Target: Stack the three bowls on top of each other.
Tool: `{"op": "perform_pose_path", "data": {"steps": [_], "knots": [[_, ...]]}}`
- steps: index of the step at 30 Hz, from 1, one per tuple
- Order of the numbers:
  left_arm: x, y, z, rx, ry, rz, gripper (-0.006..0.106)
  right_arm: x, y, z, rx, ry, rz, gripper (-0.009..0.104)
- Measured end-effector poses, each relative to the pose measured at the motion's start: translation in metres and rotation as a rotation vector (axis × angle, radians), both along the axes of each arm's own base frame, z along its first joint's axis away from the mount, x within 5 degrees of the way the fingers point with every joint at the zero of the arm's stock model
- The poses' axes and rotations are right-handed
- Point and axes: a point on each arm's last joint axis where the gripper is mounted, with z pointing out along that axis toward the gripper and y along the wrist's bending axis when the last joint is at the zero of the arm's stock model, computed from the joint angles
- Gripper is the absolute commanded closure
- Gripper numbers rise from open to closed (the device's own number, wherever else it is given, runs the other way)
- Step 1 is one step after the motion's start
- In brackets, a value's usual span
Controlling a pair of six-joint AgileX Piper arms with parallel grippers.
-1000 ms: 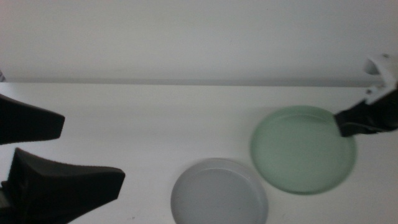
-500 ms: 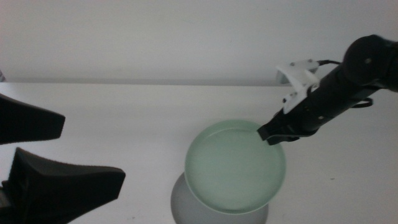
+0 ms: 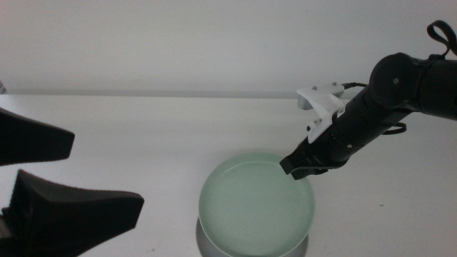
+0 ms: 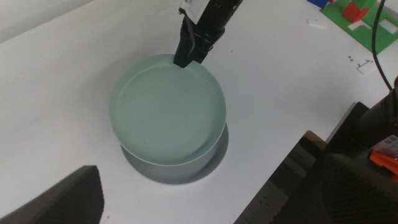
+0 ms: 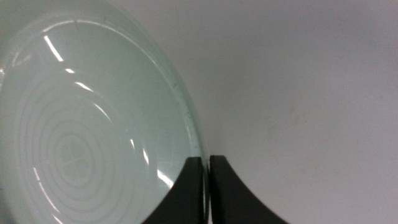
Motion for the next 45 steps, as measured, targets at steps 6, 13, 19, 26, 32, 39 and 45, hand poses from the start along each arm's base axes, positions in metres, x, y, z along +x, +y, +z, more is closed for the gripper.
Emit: {"op": "perform_pose_path", "data": {"steps": [6, 13, 19, 26, 32, 39, 45], "knots": [[0.0, 0.0, 0.0, 0.0, 0.0, 0.0, 0.007, -0.005, 0.006, 0.0, -0.006, 0.018, 0.028, 0.097], [0.0, 0.0, 0.0, 0.0, 0.0, 0.0, 0.007, -0.006, 0.01, -0.004, -0.011, 0.03, 0.04, 0.097], [0.0, 0.0, 0.0, 0.0, 0.0, 0.0, 0.007, -0.006, 0.011, -0.019, -0.026, 0.051, 0.038, 0.094], [0.0, 0.0, 0.0, 0.0, 0.0, 0.0, 0.007, -0.005, 0.013, -0.019, -0.023, 0.04, 0.037, 0.055], [0.0, 0.0, 0.0, 0.0, 0.0, 0.0, 0.007, -0.005, 0.014, -0.019, -0.021, 0.036, 0.038, 0.015], [0.0, 0.0, 0.0, 0.0, 0.0, 0.0, 0.007, -0.019, 0.006, 0.04, 0.044, -0.127, 0.051, 0.006], [0.0, 0.0, 0.0, 0.0, 0.0, 0.0, 0.007, -0.055, -0.011, 0.113, 0.124, -0.339, 0.08, 0.006]]}}
